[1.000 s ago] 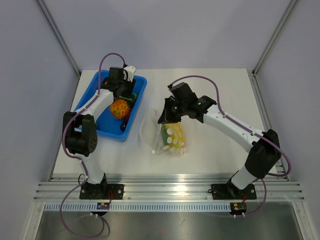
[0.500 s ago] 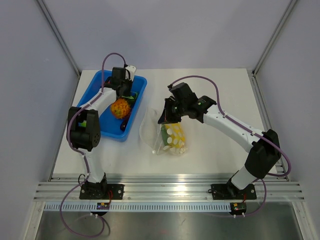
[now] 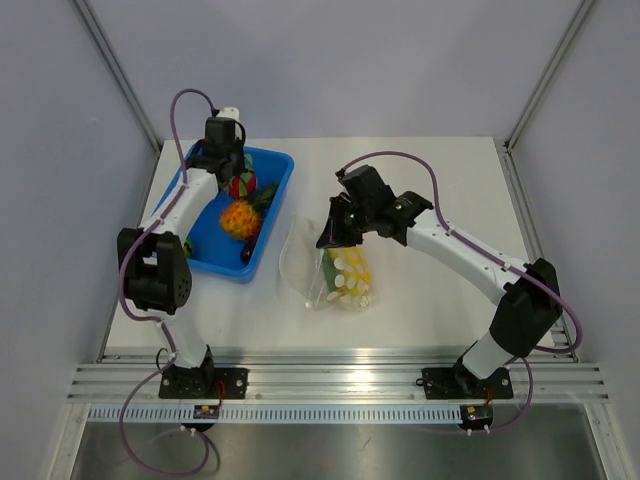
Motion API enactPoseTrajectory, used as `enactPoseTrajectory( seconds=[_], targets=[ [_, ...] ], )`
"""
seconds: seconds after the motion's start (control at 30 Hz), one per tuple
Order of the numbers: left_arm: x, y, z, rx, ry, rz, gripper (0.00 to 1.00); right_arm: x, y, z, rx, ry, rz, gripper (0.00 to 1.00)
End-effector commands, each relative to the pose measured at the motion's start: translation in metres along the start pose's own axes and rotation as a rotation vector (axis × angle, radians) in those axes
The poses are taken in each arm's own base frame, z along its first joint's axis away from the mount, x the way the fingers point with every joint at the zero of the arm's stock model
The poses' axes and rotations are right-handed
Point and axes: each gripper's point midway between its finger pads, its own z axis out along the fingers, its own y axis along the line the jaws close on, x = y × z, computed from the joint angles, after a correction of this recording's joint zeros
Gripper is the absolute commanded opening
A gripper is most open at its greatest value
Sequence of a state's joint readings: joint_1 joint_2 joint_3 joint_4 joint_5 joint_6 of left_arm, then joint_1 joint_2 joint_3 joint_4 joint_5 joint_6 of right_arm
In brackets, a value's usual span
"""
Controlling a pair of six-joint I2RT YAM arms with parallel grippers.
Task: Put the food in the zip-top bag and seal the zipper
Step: Pick up the fake fruit from the bin.
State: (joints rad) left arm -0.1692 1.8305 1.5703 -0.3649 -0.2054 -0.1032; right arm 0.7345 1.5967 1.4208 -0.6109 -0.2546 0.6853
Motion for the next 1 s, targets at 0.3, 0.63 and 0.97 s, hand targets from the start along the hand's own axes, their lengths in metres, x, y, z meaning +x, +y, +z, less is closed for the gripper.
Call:
enactPoseTrajectory(
  seconds=[0.3,0.63,0.97],
  targets=[
    [-0.131,0.028,-0.156,0.109,-0.375,-0.287,0.0,-0.002,0.024,-0.024,-0.079,-0.046,-0.03,0.0],
    [-0.119,-0.032,-0.249,0.541,-0.348,-0.372,0.0,-0.02,0.04,-0.018,-0.128,-0.075,-0.049,0.0],
    [-0.092,-0.068,-0.312,0.872,-0.335,-0.528,0.0,-0.055,0.049,-0.009,-0.244,-0.102,0.026,0.0]
  ],
)
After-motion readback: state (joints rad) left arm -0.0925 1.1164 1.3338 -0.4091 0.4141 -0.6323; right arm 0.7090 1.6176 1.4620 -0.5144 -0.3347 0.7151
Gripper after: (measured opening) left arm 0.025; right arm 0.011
